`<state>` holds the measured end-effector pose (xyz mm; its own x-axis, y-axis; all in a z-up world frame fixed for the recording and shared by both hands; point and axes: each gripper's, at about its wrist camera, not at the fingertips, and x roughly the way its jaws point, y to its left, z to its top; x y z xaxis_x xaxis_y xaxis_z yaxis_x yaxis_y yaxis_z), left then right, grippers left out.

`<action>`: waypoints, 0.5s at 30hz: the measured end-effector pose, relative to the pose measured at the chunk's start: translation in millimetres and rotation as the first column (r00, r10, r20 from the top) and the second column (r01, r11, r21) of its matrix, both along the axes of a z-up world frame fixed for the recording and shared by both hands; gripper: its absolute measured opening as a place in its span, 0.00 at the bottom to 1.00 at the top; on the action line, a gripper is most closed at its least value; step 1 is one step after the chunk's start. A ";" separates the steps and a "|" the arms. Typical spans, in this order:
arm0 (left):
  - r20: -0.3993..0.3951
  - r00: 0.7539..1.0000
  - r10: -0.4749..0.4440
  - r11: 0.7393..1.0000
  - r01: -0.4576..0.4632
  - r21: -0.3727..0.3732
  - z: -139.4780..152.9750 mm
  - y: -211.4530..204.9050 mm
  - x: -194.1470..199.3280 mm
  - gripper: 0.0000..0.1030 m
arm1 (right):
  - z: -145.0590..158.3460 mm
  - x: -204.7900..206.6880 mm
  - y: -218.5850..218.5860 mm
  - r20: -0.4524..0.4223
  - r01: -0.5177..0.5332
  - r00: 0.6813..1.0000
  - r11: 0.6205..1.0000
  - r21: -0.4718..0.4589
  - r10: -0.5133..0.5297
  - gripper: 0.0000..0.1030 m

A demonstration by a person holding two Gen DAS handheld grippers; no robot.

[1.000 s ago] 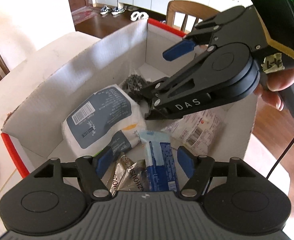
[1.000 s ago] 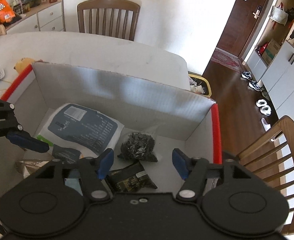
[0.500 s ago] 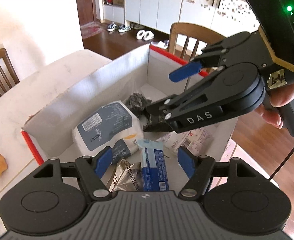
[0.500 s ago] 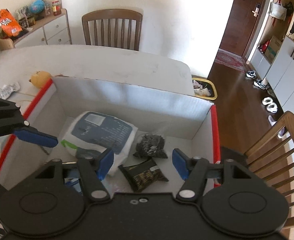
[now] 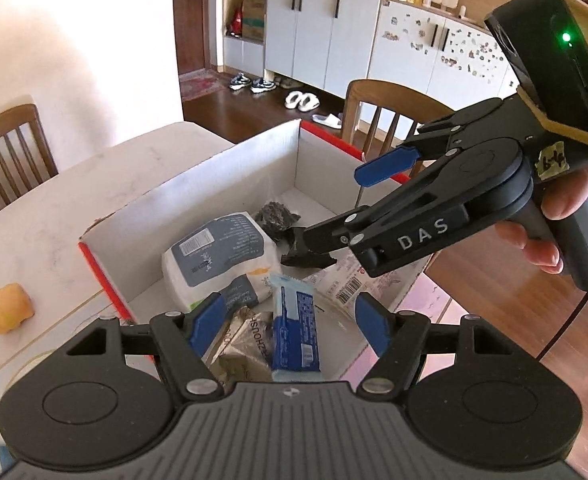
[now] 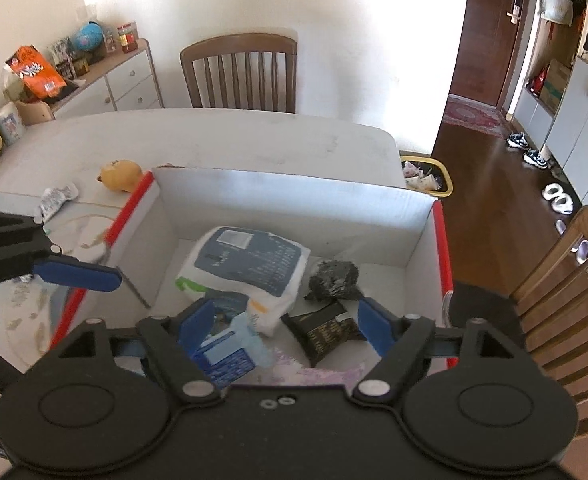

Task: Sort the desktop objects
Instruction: 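Withdraw both tools from the shoebox back over the table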

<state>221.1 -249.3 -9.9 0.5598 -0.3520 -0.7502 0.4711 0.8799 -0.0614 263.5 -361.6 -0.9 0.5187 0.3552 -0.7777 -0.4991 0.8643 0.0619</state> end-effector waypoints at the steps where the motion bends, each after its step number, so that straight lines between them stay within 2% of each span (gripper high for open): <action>1: 0.004 1.000 0.002 1.000 -0.002 -0.008 1.0 1.3 -3.5 0.69 | 1.5 -2.3 0.6 0.002 -0.001 1.000 1.000 0.006 0.001 0.81; 4: 0.018 1.000 0.014 1.000 -0.014 -0.018 5.2 6.2 -12.1 0.72 | 5.5 -9.3 3.2 0.004 0.002 1.000 1.000 0.026 -0.002 0.83; 6: 0.024 0.999 0.021 0.999 -0.020 -0.033 7.7 10.2 -17.0 0.80 | 8.3 -13.5 5.2 0.007 0.005 1.000 0.999 0.039 -0.006 0.85; 15: 0.043 0.999 0.032 0.997 -0.029 -0.068 19.3 34.8 -38.6 0.82 | 27.3 -37.5 24.0 0.047 0.023 0.999 0.995 0.092 -0.028 0.88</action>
